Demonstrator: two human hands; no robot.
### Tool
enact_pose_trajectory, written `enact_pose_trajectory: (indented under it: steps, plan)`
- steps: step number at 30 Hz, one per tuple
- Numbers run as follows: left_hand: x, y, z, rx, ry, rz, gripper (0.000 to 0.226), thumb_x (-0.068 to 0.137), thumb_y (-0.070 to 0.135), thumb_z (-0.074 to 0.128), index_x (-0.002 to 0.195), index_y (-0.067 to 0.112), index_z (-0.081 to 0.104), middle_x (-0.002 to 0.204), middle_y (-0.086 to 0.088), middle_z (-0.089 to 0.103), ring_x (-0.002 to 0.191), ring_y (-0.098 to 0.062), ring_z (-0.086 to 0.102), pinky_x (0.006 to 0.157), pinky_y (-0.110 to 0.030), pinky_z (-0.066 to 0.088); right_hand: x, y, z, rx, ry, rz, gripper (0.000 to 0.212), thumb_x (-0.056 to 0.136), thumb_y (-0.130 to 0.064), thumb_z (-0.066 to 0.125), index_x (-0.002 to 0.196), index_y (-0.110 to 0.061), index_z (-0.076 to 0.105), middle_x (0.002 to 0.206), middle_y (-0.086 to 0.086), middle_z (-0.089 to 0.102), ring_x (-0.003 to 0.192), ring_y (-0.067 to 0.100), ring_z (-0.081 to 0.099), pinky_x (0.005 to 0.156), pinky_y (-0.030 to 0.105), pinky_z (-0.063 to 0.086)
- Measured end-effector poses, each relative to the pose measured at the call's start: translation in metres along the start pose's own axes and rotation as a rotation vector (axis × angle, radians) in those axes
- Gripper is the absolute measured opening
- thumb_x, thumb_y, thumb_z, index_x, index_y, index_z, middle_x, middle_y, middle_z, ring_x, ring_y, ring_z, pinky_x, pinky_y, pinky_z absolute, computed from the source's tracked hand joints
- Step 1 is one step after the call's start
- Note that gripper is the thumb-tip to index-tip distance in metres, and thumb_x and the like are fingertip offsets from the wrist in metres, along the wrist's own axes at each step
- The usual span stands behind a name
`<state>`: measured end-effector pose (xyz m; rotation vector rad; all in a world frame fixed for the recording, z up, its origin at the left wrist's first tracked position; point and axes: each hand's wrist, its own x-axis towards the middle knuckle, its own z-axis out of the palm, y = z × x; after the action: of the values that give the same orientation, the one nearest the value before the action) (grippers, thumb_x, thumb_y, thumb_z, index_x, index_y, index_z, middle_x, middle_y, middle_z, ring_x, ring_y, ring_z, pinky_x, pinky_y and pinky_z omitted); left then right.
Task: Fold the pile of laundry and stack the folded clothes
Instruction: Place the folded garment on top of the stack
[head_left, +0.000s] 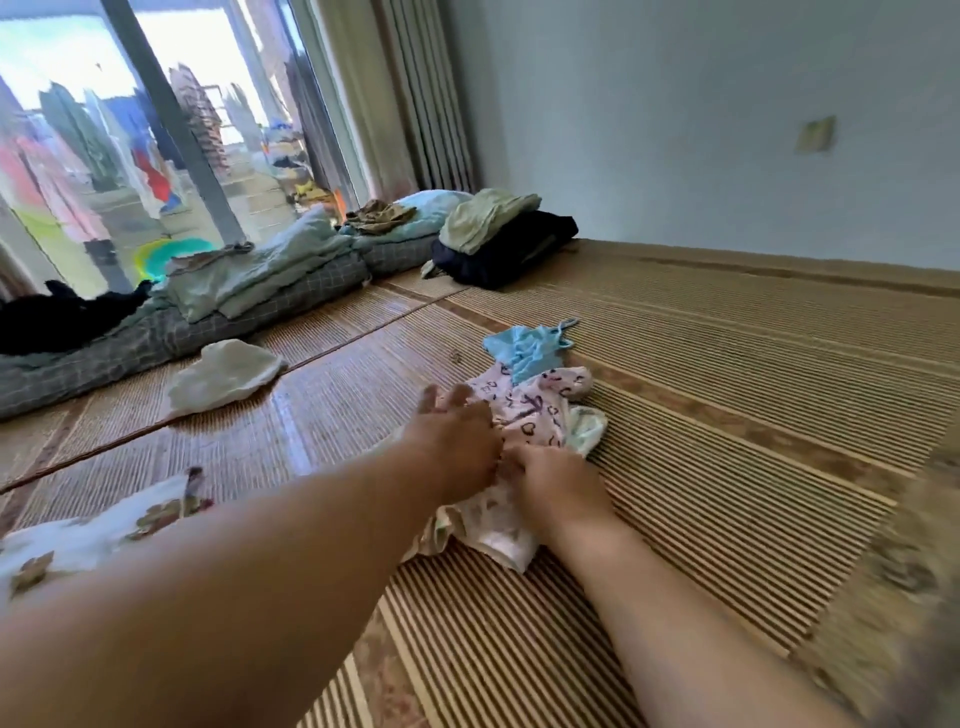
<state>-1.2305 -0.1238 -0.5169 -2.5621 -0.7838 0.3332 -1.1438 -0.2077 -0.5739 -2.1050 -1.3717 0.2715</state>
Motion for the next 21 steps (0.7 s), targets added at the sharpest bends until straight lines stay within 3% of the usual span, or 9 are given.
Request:
enact_pose_trajectory:
  steps: [3,4,8,11,12,14,16,21]
  plan:
    - [-0.019,-0.025,-0.022,-0.051,0.060,0.117,0.044,0.090,0.063,0.042,0.124,0.041,0.058,0.145,0.016,0.040,0.144,-0.021,0.013,0.116,-0.052,0.013,-0.011,-0.012,-0.032,0.158,0.021,-0.097,0.027,0.098,-0.029,0.042,0.075,-0.022,0.054,0.082,0.001,0.060,0.082,0.022,0.056,0.068,0.033,0.040]
    - [-0.028,-0.036,-0.032,-0.090,0.094,0.126,0.043,0.089,0.064,0.043,0.119,0.038,0.062,0.145,0.018,0.041,0.143,-0.019,0.014,0.116,-0.049,0.016,-0.015,-0.020,-0.046,0.178,0.042,-0.135,0.026,0.098,-0.028,0.043,0.073,-0.023,0.049,0.079,0.000,0.057,0.079,0.022,0.054,0.066,0.032,0.036]
    - [-0.076,-0.080,-0.077,-0.311,0.234,0.038,0.053,0.080,0.070,0.051,0.107,0.030,0.070,0.138,0.015,0.050,0.137,-0.017,0.026,0.113,-0.036,0.022,-0.034,-0.059,-0.098,0.324,0.165,-0.221,0.018,0.099,-0.025,0.046,0.095,-0.016,0.061,0.077,0.000,0.059,0.074,0.017,0.055,0.061,0.028,0.038]
    - [-0.121,-0.105,-0.115,-0.371,0.264,-0.010,0.038,0.086,0.059,0.054,0.103,0.030,0.071,0.129,0.015,0.054,0.128,-0.011,0.034,0.111,-0.032,0.025,-0.056,-0.095,-0.131,0.385,0.229,-0.280,0.020,0.100,-0.025,0.046,0.096,-0.014,0.063,0.073,-0.001,0.060,0.066,0.014,0.052,0.053,0.020,0.034]
    - [-0.138,-0.111,-0.127,-0.396,0.259,-0.021,0.037,0.086,0.057,0.053,0.096,0.027,0.071,0.120,0.015,0.058,0.120,-0.010,0.042,0.108,-0.033,0.031,-0.063,-0.108,-0.141,0.396,0.232,-0.296,0.020,0.100,-0.026,0.047,0.096,-0.015,0.063,0.071,-0.003,0.059,0.064,0.012,0.051,0.052,0.019,0.034]
    - [-0.175,-0.120,-0.151,-0.468,0.251,-0.060,0.037,0.085,0.057,0.051,0.079,0.022,0.064,0.093,0.007,0.061,0.094,-0.013,0.055,0.087,-0.033,0.045,-0.081,-0.134,-0.163,0.391,0.224,-0.333,0.020,0.100,-0.027,0.047,0.094,-0.017,0.063,0.068,-0.007,0.057,0.060,0.006,0.049,0.052,0.019,0.033]
    - [-0.213,-0.124,-0.168,-0.510,0.240,-0.123,0.034,0.087,0.050,0.056,0.067,0.024,0.052,0.072,0.005,0.053,0.071,-0.012,0.053,0.064,-0.027,0.043,-0.097,-0.155,-0.184,0.414,0.230,-0.345,0.020,0.100,-0.027,0.047,0.093,-0.018,0.063,0.070,-0.006,0.058,0.062,0.006,0.050,0.054,0.021,0.035]
    - [-0.306,-0.138,-0.193,-0.570,0.318,-0.250,0.036,0.086,0.047,0.061,0.064,0.020,0.056,0.068,-0.004,0.055,0.057,-0.009,0.045,0.057,-0.026,0.036,-0.140,-0.211,-0.222,0.385,0.205,-0.375,0.022,0.100,-0.026,0.047,0.089,-0.015,0.063,0.080,0.004,0.063,0.065,0.010,0.053,0.052,0.016,0.039]
